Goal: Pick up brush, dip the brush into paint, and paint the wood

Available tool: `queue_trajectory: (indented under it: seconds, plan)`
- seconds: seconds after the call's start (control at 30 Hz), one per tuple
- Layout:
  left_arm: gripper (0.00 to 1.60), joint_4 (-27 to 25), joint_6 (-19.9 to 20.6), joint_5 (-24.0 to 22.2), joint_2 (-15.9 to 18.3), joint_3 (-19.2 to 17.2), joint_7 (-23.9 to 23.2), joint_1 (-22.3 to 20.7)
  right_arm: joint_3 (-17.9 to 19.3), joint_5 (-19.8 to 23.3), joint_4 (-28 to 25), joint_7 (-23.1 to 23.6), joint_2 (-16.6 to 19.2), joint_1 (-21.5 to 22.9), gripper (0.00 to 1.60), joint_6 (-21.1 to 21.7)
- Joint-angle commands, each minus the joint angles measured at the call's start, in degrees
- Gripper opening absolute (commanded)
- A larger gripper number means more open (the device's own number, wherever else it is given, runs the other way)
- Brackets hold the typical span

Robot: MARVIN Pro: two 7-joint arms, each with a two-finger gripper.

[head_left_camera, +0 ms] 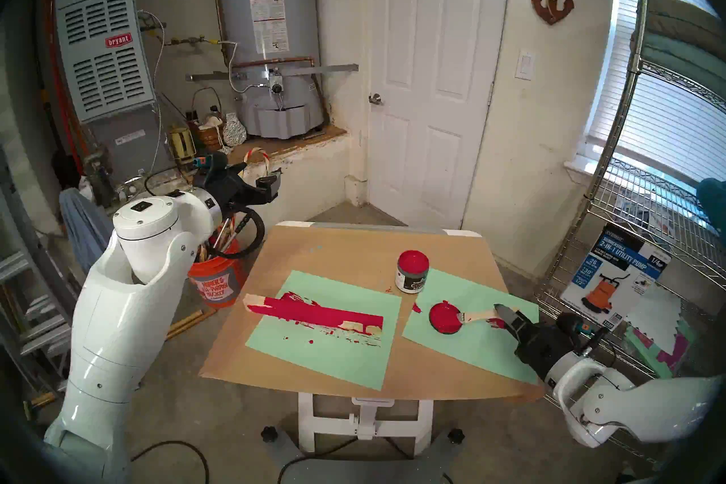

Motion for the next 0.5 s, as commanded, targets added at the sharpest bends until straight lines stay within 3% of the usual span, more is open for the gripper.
queue_trajectory:
  seconds: [0.0,0.07,0.13,0.23,0.47]
  plan:
    - [1.6,-0.9,-0.6,0.1,0.0,-0.3,0.0,-0.6,-0.1,-1.5,-0.4,-1.2,-0.5,0.9,1.05,0.2]
    - [1.6,-0.9,-0.6,0.1,0.0,-0.3,0.0,-0.6,-0.2,-1.5,-0.3,-1.2,-0.7,1.1,1.13,0.6]
    - [1.6,-0.9,-0.6,0.1,0.1,-0.3,0.0,-0.6,-0.4,-2.6,0.1,-2.0,-1.4,1.5,1.55,0.9]
    - [1.6,-0.9,-0.6,0.1,0.1,-0.2,0.1,-0.6,-0.6,-3.2,0.6,-2.9,-2.1,2.0,1.6,1.5]
    - [1.6,-0.9,-0.6,0.1,0.1,-0.2,0.1,-0.6,-0.6,-4.4,1.0,-3.9,-2.9,2.3,1.55,2.1]
